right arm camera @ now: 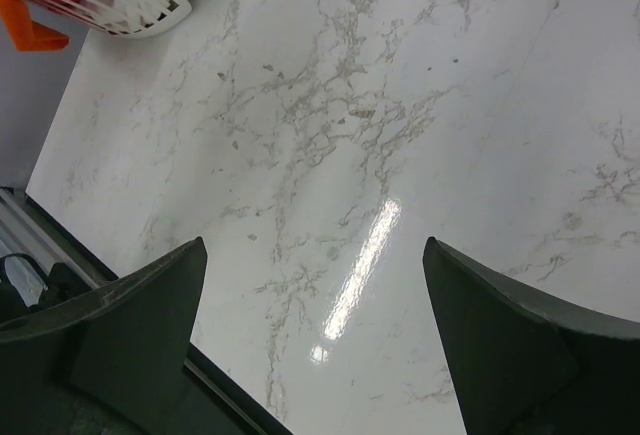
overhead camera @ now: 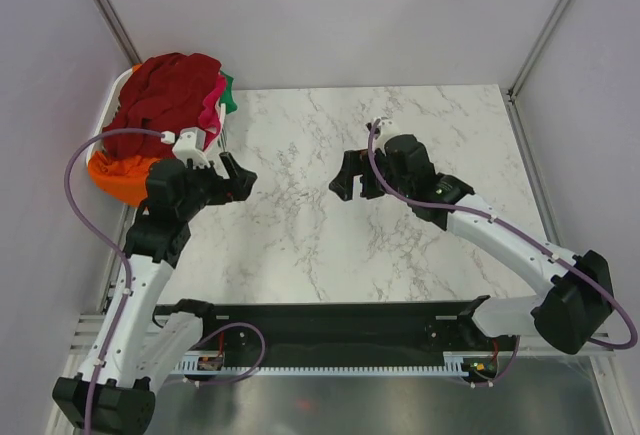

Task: Fold and stack the t-shirts
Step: Grab the tshirt from the pile

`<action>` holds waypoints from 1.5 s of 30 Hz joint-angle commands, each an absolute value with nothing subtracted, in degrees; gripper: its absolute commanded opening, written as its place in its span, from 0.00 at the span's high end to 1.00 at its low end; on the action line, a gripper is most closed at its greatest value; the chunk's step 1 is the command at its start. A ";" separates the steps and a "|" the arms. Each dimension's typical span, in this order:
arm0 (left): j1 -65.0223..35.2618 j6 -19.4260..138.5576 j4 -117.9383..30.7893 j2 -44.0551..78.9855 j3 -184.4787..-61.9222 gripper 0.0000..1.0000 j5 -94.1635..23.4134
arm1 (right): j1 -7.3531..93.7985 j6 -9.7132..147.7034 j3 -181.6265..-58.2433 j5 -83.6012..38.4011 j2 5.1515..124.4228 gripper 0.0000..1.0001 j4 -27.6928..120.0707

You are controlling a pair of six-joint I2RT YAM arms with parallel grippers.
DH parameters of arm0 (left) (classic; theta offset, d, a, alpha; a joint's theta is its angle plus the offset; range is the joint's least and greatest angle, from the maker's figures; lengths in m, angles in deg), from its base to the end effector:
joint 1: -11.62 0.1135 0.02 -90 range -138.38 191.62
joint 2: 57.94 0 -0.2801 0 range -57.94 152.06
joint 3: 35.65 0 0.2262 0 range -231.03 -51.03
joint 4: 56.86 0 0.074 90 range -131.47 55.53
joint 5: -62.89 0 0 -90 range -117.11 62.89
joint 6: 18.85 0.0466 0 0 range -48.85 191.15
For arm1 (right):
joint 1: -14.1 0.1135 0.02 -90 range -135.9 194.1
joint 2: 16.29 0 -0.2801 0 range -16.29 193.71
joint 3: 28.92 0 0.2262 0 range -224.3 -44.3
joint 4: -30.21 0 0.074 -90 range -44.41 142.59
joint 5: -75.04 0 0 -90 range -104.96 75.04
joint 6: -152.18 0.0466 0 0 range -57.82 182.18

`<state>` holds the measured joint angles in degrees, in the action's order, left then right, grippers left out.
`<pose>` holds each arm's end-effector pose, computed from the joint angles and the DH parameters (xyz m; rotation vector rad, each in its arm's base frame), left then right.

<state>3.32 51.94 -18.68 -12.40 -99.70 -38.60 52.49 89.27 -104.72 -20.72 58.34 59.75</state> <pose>0.1481 -0.0310 0.3450 -0.0474 1.9401 -0.5135 0.2149 0.1762 0.3310 -0.2775 2.1459 0.7892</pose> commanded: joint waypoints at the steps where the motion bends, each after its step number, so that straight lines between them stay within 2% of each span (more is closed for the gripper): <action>1: 2.65 53.57 -17.74 -11.27 -101.83 0.00 -31.86 | 52.94 88.98 -107.49 -15.84 56.92 0.02 59.82; 5: 2.74 54.36 -16.43 -4.87 -109.19 0.00 -23.62 | 52.86 89.78 -104.69 -12.59 54.21 0.02 61.94; 6: 2.74 54.36 -16.42 -0.50 -114.17 0.00 -21.68 | 52.94 90.30 -103.81 -11.02 53.59 0.02 62.72; 10: 2.74 54.36 -16.42 10.48 -126.86 0.00 -21.66 | 52.94 90.40 -102.31 -11.18 52.70 0.02 65.27; 11: 2.83 57.14 -10.33 12.87 -128.97 0.11 -15.92 | 52.94 90.22 -102.31 -10.92 52.61 0.02 65.89; 18: 3.62 61.83 -7.02 29.49 -142.34 0.14 -3.32 | 52.94 86.62 -102.48 -8.46 50.07 0.02 68.27; 20: 4.58 61.05 -6.41 32.92 -144.19 0.21 -1.72 | 52.94 85.91 -102.75 -7.93 50.32 0.02 68.53; 22: 7.21 59.90 -5.26 34.16 -146.30 0.25 -2.15 | 52.94 84.86 -102.92 -7.93 50.94 0.02 68.62; 28: 15.66 56.29 -4.38 36.36 -146.13 0.27 -7.25 | 52.94 83.71 -103.37 -8.63 54.10 0.02 68.89; 36: 23.65 51.81 -4.56 39.79 -149.37 0.25 -12.60 | 52.94 82.92 -103.36 -9.77 57.09 0.02 68.88; 45: 24.10 53.57 -4.03 51.04 -161.59 0.22 -11.38 | 52.94 81.87 -101.96 -8.46 57.01 0.02 69.32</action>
